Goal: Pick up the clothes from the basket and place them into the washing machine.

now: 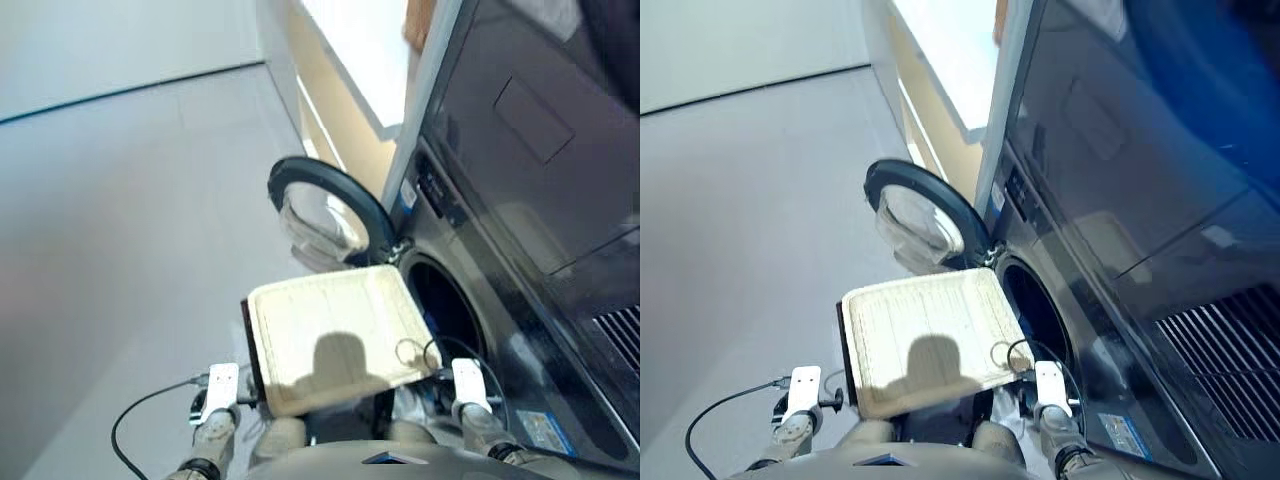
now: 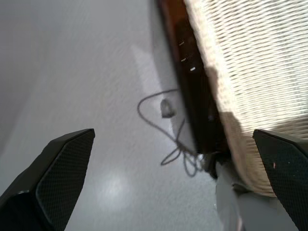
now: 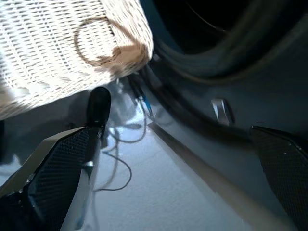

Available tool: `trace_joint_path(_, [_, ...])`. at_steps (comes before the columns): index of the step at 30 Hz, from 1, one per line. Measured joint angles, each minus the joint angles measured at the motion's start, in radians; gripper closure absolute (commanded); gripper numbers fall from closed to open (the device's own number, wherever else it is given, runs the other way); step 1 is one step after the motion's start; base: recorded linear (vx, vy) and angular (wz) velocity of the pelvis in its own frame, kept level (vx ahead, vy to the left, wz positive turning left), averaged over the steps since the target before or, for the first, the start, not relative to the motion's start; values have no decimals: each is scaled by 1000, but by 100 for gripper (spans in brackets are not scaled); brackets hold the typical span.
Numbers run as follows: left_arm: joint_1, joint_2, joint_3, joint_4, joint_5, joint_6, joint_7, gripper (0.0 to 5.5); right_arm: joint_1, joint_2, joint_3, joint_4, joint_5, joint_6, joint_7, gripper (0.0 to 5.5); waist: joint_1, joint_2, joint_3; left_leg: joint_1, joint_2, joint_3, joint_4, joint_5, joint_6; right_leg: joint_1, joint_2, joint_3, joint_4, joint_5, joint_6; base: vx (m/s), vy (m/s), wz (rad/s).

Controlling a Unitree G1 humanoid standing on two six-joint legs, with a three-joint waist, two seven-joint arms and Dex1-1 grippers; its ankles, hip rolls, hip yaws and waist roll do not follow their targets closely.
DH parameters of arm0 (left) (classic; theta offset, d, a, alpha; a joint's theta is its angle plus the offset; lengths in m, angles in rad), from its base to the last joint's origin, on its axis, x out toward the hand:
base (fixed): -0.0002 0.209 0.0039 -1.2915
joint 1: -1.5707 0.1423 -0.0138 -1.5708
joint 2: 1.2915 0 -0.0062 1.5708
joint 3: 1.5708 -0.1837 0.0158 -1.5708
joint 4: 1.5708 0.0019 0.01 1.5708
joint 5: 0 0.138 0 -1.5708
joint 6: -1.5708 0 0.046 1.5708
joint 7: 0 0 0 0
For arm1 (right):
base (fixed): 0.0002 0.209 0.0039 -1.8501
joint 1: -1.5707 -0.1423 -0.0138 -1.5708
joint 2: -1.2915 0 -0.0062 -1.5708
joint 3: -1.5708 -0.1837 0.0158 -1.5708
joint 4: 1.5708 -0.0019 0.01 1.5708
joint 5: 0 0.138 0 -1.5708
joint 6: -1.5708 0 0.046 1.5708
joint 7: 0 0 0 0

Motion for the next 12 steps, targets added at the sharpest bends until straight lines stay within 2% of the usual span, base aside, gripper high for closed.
trace_joint_path(2, [9,-2,2,14,0,6,-9,0,7,2,0,17,-13,2,8,0,3,0,-10,23,6,7,-1,-8,-3,21,2,7,0,0,-1,73,-11,-129])
trace_joint_path(4, [22,-3,2,20,0,6,-21,0,31,3,-5,34,-18,3,15,0,1,0,-31,34,10,9,-5,-15,3,31,3,9,0,-4,-6,27,-4,-18])
trace_joint_path(12, [64,-11,19,37,18,8,-35,0,82,7,-32,36,-16,20,20,0,-2,1,-76,58,20,24,-7,-15,2,50,10,11,0,-1,-10,0,0,0])
